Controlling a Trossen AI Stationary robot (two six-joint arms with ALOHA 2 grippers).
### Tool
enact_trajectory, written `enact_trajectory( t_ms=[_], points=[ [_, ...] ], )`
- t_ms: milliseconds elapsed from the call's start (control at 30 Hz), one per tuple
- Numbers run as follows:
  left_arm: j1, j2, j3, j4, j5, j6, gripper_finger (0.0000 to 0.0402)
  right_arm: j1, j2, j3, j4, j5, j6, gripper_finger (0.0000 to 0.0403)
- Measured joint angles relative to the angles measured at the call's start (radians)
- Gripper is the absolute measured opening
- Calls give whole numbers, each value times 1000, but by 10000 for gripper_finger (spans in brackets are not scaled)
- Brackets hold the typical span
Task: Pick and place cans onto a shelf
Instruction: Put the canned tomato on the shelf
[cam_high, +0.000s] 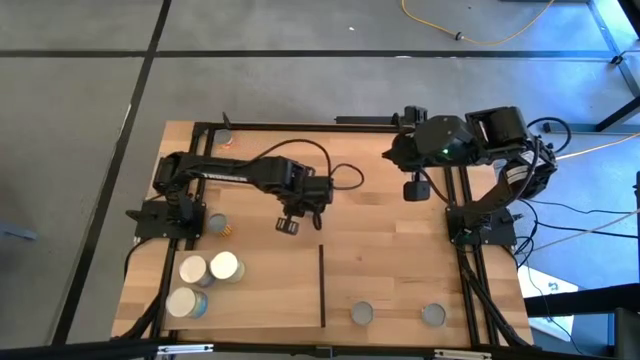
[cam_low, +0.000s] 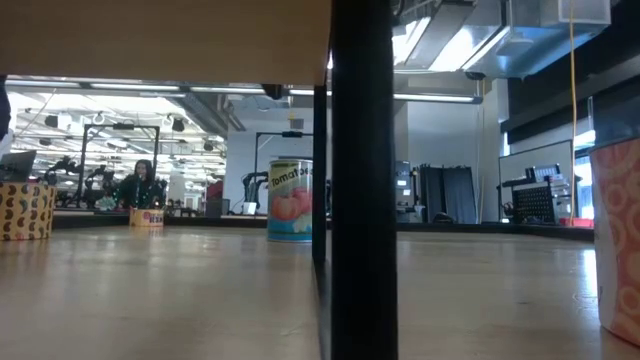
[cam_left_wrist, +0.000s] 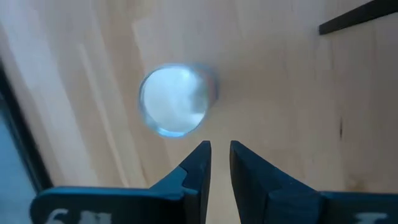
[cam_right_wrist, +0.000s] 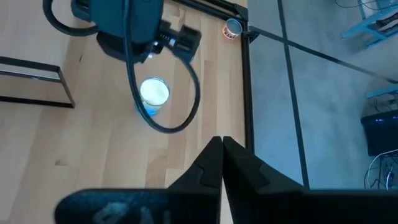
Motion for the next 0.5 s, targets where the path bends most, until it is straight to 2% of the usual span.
enact_trajectory(
  t_ms=[133,267,500],
  points=[
    [7,3,0,6,94,144,51,0,-18,0,0,1,0,14],
    [14,3,0,21,104,297,52,0,-34,0,0,48,0,14],
    [58,2,-30,59,103,312,51,0,-52,1,-1,50,3,14]
  ],
)
